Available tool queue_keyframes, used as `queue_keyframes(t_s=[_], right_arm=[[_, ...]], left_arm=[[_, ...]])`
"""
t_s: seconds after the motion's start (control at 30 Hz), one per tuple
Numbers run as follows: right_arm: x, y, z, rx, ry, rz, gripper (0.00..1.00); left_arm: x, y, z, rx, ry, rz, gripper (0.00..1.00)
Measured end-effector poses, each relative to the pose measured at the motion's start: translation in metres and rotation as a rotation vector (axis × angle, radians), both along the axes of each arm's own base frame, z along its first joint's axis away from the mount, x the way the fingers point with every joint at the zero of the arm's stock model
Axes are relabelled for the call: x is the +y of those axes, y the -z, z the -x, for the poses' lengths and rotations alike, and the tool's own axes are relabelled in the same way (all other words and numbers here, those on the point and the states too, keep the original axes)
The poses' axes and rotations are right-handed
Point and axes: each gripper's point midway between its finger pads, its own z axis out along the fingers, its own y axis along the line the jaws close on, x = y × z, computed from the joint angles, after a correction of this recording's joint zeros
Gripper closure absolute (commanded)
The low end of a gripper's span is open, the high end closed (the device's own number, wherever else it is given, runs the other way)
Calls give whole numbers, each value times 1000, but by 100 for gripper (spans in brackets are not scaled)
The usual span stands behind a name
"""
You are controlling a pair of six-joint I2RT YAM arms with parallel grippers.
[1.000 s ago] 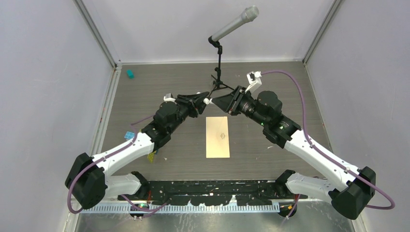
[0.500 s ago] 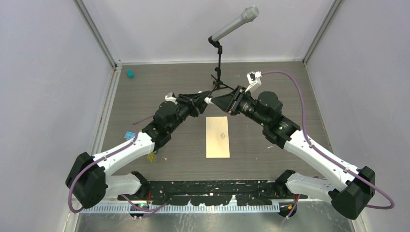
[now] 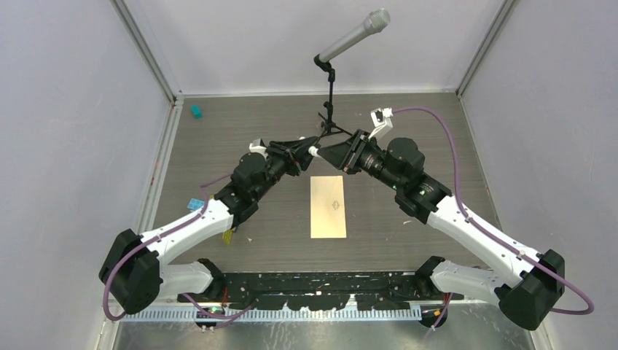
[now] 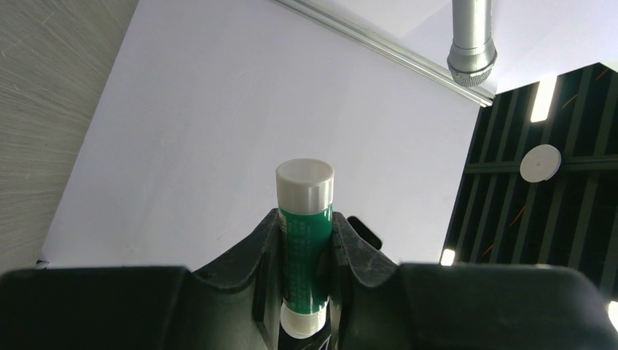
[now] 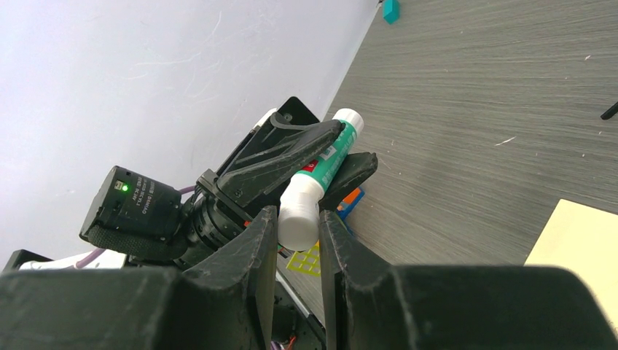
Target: Place the letter into the envelope and seal it
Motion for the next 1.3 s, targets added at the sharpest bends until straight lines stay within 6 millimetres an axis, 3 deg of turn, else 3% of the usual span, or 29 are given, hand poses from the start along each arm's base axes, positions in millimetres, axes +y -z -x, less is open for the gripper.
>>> queue_keyframes(t_s=[1.3], right_arm=[[7,20,2,-84,133,161,99]], left_arm=[[2,20,1,36,-103,-211,100]])
